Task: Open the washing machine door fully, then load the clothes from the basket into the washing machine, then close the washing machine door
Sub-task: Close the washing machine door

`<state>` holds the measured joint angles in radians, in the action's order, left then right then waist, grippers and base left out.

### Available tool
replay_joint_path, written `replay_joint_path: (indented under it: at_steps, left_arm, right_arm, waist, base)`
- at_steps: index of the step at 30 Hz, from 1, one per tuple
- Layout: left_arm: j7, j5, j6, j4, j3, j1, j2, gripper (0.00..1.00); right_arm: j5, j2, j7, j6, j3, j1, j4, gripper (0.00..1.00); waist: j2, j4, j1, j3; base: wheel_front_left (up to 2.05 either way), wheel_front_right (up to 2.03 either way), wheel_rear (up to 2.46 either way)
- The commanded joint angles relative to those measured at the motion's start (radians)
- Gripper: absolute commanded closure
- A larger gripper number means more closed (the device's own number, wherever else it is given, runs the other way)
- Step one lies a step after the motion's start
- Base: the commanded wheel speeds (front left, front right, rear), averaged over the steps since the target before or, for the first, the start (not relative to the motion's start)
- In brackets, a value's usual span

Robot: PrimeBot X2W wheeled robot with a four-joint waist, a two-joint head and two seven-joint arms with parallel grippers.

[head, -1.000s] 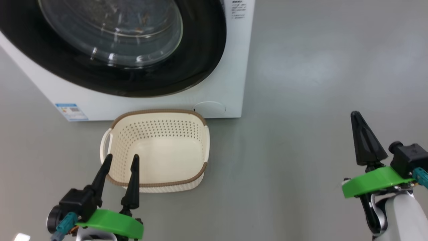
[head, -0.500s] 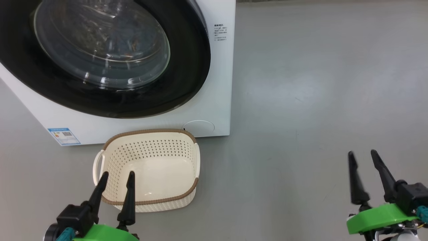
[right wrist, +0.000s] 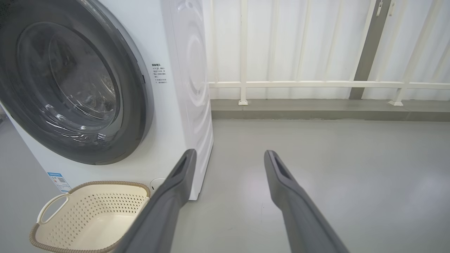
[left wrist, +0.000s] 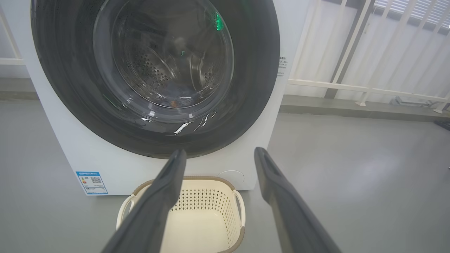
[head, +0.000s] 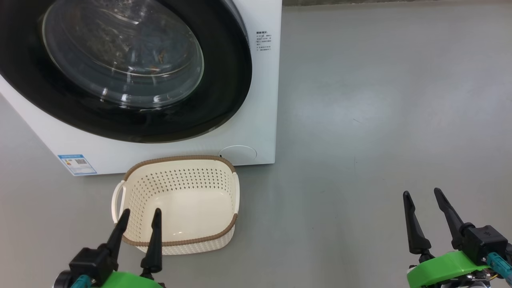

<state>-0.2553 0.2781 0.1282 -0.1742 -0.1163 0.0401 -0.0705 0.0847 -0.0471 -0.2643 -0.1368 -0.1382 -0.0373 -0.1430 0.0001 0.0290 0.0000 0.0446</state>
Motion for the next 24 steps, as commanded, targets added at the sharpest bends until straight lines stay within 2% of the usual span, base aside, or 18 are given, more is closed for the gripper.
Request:
replay_joint_path:
  at_steps: [1, 9, 24]
  left_arm:
    - [-0.006, -0.006, 0.003, 0.020, 0.034, 0.013, -0.011, 0.00]
    - [-0.006, -0.014, 0.003, 0.006, -0.016, 0.030, -0.041, 0.00]
    - [-0.006, -0.006, 0.003, 0.003, 0.011, 0.041, -0.035, 0.00]
  right_arm:
    - [-0.003, -0.004, 0.003, 0.006, 0.030, -0.014, 0.021, 0.00]
    - [-0.001, -0.003, 0.003, 0.006, 0.042, -0.028, 0.015, 0.00]
    - [0.013, -0.003, 0.003, 0.006, 0.046, -0.036, 0.006, 0.00]
  waist:
    - [-0.0001, 0.000, 0.0000, 0.001]
    - [-0.0001, 0.002, 0.0000, 0.012]
    - [-0.0001, 0.006, 0.0000, 0.014]
  base:
    - [0.00, 0.00, 0.00]
    - [0.00, 0.00, 0.00]
    - [0.00, 0.00, 0.00]
